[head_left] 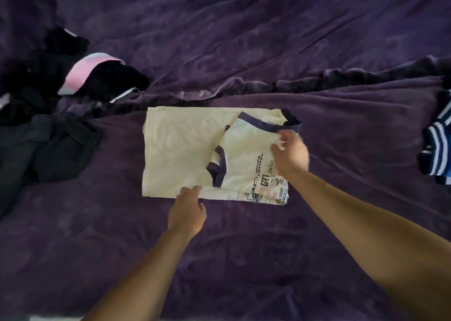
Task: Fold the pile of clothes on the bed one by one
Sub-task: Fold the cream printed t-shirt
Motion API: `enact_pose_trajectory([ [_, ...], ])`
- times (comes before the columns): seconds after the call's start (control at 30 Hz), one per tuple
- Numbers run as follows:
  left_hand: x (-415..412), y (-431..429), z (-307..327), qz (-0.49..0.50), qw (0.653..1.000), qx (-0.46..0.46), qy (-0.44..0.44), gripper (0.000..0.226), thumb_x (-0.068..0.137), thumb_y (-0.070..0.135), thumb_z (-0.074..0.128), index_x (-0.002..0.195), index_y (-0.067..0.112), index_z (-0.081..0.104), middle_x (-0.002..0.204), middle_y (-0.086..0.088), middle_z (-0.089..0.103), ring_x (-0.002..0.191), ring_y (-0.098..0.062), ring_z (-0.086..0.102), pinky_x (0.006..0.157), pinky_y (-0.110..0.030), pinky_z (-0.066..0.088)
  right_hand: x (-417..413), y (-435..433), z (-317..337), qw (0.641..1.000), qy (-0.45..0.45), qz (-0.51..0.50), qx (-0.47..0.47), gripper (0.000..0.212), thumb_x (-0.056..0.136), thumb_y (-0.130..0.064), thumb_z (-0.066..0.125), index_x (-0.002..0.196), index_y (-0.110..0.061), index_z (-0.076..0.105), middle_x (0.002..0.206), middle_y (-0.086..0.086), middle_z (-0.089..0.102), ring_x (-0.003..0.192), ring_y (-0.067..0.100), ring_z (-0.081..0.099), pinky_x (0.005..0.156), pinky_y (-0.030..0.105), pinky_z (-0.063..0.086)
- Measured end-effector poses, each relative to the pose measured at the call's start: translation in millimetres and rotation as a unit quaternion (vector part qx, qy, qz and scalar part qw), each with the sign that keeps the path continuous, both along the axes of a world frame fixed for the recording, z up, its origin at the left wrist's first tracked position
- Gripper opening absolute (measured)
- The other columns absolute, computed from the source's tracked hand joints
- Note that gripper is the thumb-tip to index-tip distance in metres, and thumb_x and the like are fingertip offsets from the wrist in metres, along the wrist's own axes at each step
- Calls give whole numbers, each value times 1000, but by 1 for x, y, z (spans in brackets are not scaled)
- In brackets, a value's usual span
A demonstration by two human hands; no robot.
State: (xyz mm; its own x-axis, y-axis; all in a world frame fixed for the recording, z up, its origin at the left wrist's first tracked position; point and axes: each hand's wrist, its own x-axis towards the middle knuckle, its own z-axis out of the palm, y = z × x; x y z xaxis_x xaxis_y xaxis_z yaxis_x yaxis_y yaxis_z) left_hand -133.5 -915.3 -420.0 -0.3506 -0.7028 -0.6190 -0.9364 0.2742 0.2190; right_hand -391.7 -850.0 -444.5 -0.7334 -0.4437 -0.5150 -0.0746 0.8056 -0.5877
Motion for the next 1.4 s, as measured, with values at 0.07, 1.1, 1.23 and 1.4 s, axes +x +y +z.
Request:
enact_pose_trajectory([
  [0.07,-19,-1,-12,-29,998,-20,59,54,90,8,48,141,20,38,133,-5,39,118,-26,45,86,-41,48,-22,28,-18,996,49,-62,40,51,80,-33,67,127,-21,51,123,3,56,111,25,54,82,33,44],
  [1.1,194,-140,7,97,993,63,33,32,92,15,49,122,16,60,125,-8,60,114,-24,56,95,-30,43,226,-190,44,981,-82,177,1,53,87,-17,64,134,-19,42,102,5,65,93,26,64,80,37,54],
  [1.23,162,-178,-6,75,993,31,85,33,93,19,49,125,12,57,125,-12,60,116,-29,55,95,-34,42,208,-154,22,984,57,159,54,43,91,-17,55,133,-20,47,124,8,59,110,27,57,87,39,50],
  [1.4,89,-200,-24,88,977,3,195,50,97,38,44,140,14,36,132,-16,54,118,-37,52,92,-40,41,174,-117,-9,978,133,102,125,51,92,-35,52,139,-25,37,133,12,46,116,34,47,86,43,42],
])
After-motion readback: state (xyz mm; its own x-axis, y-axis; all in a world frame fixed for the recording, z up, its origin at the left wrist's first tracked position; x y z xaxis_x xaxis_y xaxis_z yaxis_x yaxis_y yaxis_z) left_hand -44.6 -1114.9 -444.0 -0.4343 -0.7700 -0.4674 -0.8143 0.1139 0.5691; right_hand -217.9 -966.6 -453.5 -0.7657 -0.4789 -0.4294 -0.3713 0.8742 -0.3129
